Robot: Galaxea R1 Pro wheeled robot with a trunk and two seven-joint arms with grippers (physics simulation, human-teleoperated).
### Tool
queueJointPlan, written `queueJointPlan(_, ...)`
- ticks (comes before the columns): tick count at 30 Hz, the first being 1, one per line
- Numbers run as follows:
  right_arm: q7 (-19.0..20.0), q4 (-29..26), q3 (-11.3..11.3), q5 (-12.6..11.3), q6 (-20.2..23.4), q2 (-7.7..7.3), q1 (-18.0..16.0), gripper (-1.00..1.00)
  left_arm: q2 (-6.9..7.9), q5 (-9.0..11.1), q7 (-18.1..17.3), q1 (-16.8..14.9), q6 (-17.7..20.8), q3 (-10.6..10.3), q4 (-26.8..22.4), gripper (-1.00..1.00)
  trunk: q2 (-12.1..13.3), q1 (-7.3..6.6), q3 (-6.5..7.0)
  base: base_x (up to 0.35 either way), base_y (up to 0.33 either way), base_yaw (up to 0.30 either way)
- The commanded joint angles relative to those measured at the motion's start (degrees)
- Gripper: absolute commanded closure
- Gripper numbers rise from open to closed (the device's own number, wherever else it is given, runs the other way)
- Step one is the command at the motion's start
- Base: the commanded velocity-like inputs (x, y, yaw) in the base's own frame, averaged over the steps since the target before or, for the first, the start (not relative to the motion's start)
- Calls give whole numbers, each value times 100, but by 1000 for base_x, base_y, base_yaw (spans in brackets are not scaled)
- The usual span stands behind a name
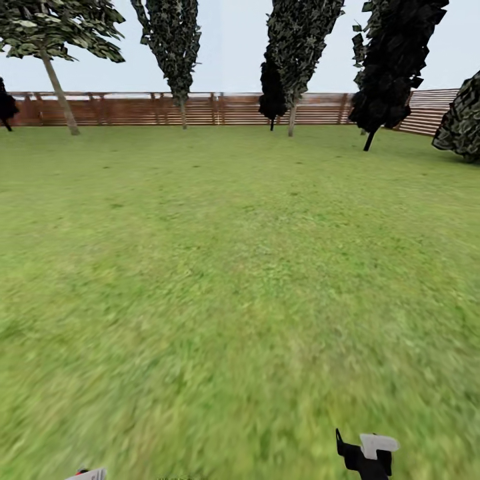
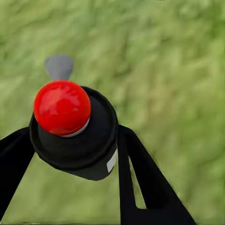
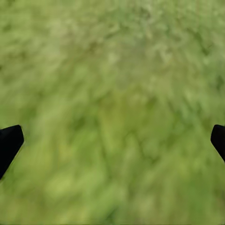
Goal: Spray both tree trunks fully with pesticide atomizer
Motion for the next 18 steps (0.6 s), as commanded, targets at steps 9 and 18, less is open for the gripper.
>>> queueJointPlan(9, 4, 0, 1, 0, 2, 0, 0, -100, 0, 2, 2, 0, 0, 1, 0, 100, 0, 0, 50, 0, 0, 237)
queueJointPlan(18, -2, 0, 1, 0, 4, 0, 0, -100, 0, 2, 2, 0, 0, 1, 0, 100, 0, 0, 105, 0, 0, 218)
